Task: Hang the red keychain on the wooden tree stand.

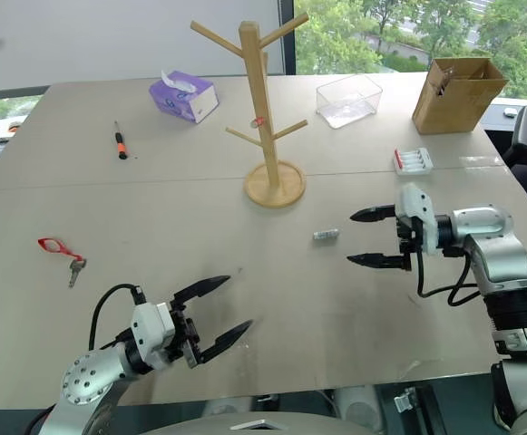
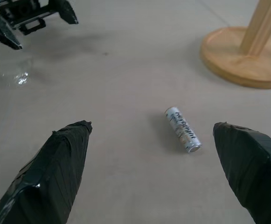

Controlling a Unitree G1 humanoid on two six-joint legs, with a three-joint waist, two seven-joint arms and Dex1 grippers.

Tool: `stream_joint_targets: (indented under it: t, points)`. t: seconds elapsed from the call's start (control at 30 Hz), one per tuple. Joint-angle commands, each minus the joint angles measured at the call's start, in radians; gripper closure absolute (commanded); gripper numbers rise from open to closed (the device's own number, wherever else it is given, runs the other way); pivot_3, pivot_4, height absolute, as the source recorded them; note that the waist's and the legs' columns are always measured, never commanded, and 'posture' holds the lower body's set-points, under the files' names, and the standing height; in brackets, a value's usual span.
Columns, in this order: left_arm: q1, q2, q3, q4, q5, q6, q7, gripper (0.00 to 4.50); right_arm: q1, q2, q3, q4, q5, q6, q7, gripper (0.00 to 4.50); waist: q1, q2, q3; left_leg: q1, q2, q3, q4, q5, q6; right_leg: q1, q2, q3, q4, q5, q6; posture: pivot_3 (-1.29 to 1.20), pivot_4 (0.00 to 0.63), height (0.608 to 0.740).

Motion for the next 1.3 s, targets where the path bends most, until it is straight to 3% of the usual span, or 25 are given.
stream_joint_targets:
  t: [0.03,0.23,0.53,0.87,1.17,1.3]
  points:
    - [-0.041,0.008,-0.022,0.019,-0.023,-0.028,-0.064,0.13,-0.072,-0.020,0.045,0.018,-0.053,-0.016,0.030,0.00,0.000,0.000,0.000,0.000,0.000,0.000,0.000,0.000,0.000,0.000,0.000,0.000,0.000,0.000,0.000,0.00,0.150,0.740]
    - [-0.122,0.011,-0.024,0.012,-0.025,0.017,-0.076,0.13,-0.201,0.044,0.135,0.264,-0.207,-0.210,-0.021,0.00,0.002,0.000,0.000,0.000,0.000,0.000,0.000,0.000,0.000,0.000,0.001,0.000,0.000,0.000,0.000,0.00,0.150,0.740]
    - [-0.091,0.001,-0.051,-0.139,-0.008,0.124,0.001,0.13,-0.285,0.166,0.183,0.539,-0.308,-0.383,-0.055,0.00,-0.005,-0.001,0.000,0.002,0.001,0.002,0.000,0.000,0.000,0.001,0.002,0.002,0.000,0.001,0.001,0.00,0.150,0.740]
    - [-0.064,0.018,-0.043,-0.256,-0.015,0.231,0.071,0.13,-0.318,0.247,0.174,0.599,-0.308,-0.393,-0.038,0.00,-0.024,-0.001,-0.001,0.003,0.002,0.001,0.000,0.001,-0.001,0.001,0.003,0.003,0.002,0.001,0.001,0.00,0.150,0.740]
    - [-0.055,0.013,-0.055,-0.292,-0.018,0.280,0.102,0.13,-0.327,0.252,0.186,0.605,-0.324,-0.341,0.002,0.00,-0.023,-0.001,-0.001,0.003,0.002,0.001,0.000,0.001,-0.001,0.001,0.002,0.003,0.002,0.001,0.001,0.00,0.150,0.740]
    - [-0.055,0.012,-0.055,-0.291,-0.019,0.286,0.101,0.08,-0.332,0.256,0.183,0.607,-0.324,-0.331,0.001,0.88,-0.023,-0.001,-0.001,0.003,0.002,0.001,0.000,0.001,-0.001,0.001,0.002,0.003,0.002,0.001,0.001,0.00,0.150,0.740]
